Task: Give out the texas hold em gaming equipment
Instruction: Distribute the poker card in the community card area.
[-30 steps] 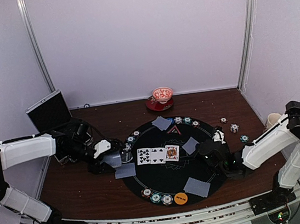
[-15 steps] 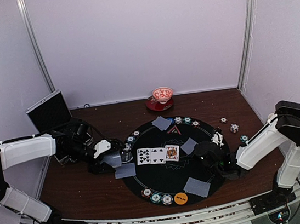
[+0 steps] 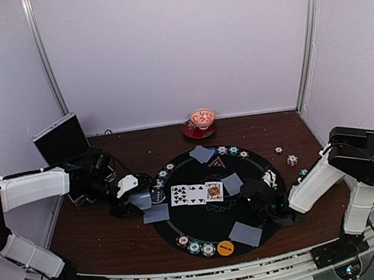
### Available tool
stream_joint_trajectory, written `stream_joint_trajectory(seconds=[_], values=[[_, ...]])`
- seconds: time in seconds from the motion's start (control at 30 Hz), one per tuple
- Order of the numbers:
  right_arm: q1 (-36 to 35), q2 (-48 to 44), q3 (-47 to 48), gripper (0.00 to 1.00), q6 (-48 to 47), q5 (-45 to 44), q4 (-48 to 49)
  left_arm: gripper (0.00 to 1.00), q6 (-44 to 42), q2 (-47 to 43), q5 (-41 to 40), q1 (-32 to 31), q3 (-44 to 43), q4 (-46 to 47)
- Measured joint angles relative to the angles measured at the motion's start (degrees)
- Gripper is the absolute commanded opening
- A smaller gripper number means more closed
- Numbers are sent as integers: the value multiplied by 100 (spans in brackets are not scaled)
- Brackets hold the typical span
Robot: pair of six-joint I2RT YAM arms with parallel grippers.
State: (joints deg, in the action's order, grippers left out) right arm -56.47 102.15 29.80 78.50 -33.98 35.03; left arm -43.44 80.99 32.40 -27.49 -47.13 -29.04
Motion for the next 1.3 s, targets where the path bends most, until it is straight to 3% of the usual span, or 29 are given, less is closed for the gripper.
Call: stream_joint_trajectory(seconds=[0.23,0.83,1.0,1.17,1.3], values=[[-9,-9,-20,32,-15,179,63,58,-2,0,0,0,0,0],[-369,-216,70,39,-291,197,-461,58,-2,0,0,0,0,0],[-389,-417,98,55,-474,151,-811,58,-2,0,0,0,0,0],[-365,-1012,275,81,-879,4,-1412,58,0,0,0,0,0,-2],[-170,-1139,761,97,-1416,81,-1849,58,0,0,2,0,0,0]])
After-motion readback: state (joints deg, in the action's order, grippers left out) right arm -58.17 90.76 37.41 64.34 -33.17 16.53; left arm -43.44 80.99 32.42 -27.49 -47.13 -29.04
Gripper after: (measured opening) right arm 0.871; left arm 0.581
